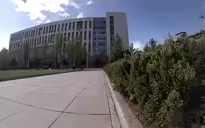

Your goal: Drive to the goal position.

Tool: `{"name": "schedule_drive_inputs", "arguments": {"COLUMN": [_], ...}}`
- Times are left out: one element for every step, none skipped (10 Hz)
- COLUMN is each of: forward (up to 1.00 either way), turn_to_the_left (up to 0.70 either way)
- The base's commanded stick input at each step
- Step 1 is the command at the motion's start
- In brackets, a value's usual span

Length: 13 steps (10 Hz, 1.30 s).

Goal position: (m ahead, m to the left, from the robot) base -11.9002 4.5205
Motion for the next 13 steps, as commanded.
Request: {"name": "schedule_drive_inputs", "arguments": {"forward": [0.04, 0.04, 0.04, 0.04, 0.04, 0.04, 0.04, 0.04, 0.04, 0.05, 0.04, 0.04, 0.04], "turn_to_the_left": [0.0, 0.0, 0.0, 0.0, 0.0, 0.0, 0.0, 0.0, 0.0, 0.0, 0.0, 0.0, 0.0]}}
